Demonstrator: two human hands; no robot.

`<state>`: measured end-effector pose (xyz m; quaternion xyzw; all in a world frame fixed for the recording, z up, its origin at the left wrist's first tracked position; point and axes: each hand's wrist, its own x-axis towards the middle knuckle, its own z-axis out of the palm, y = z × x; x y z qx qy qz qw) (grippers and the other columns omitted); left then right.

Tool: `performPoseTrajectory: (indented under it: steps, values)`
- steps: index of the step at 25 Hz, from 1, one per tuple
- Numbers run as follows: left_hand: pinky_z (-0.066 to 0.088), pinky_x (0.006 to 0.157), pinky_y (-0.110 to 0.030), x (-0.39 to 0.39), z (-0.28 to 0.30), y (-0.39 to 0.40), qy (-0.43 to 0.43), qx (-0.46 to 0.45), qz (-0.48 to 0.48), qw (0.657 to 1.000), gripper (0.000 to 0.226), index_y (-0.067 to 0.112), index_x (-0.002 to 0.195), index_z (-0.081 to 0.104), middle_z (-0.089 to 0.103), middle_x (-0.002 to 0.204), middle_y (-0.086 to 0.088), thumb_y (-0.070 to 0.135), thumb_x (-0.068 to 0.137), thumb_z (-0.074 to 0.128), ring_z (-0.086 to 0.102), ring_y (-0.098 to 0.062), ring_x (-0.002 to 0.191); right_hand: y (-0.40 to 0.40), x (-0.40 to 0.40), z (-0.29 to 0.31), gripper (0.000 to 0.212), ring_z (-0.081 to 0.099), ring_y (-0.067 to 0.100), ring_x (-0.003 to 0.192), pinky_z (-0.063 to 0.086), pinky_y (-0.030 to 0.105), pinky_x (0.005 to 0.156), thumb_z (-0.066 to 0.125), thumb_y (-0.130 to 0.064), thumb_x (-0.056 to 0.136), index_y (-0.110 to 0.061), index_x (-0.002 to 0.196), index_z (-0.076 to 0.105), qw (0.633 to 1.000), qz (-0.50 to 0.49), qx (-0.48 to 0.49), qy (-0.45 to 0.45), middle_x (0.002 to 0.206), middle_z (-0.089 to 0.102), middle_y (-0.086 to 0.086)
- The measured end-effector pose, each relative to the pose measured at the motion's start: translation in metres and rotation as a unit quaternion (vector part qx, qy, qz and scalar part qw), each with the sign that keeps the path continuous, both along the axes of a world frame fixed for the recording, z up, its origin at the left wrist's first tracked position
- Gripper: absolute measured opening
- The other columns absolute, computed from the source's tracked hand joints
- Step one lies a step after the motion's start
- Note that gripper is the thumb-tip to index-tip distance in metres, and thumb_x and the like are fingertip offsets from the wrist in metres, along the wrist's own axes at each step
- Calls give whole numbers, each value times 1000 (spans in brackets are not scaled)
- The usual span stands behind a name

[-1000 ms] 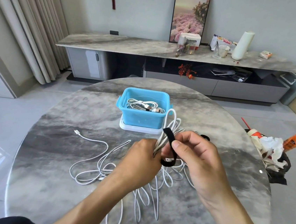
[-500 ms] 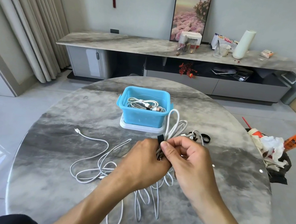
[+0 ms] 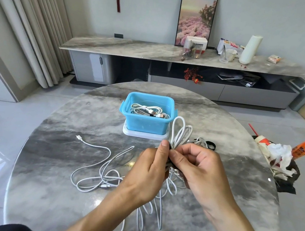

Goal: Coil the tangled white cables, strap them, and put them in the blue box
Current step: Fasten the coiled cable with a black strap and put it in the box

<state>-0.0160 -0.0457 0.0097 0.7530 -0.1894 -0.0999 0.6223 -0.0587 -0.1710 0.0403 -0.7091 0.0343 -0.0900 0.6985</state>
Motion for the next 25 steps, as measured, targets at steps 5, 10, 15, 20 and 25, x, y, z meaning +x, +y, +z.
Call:
performPoseTrajectory:
  steps: [5,10,15,20,25]
  values:
    - [34,49,-41,4,1,-1,-34,24,41,998,61,19,52,57,44,51,-16,48,98,29,36,-18,49,-1,3,-4,9,47,1,40,34,10,42,70,-6,88,-1,80,69,1000,-9,-2,14,49,59,-2]
    - [26,49,-34,6,4,2,-24,-7,66,997,54,19,53,44,36,47,5,52,94,36,30,-17,49,-1,3,-3,8,57,6,51,40,10,46,72,3,83,-4,81,71,1000,13,24,7,60,66,5]
    - [41,56,-57,11,7,5,-64,12,97,993,33,21,81,47,44,56,4,51,93,38,40,-21,54,-11,3,-1,17,66,9,68,51,16,64,73,5,80,-11,82,77,996,70,5,47,76,75,5]
    - [36,51,-55,9,16,11,-76,-15,85,993,27,22,86,47,40,55,-3,47,94,40,33,-24,52,-23,7,-8,15,59,10,65,46,16,60,78,-2,76,-17,77,80,991,80,-21,107,72,70,5]
    - [31,49,-28,-2,25,14,-193,6,27,981,18,26,85,44,47,52,11,33,101,40,41,-13,46,-31,4,-5,11,69,25,65,50,26,52,66,-7,85,-8,87,78,979,133,63,140,81,73,18]
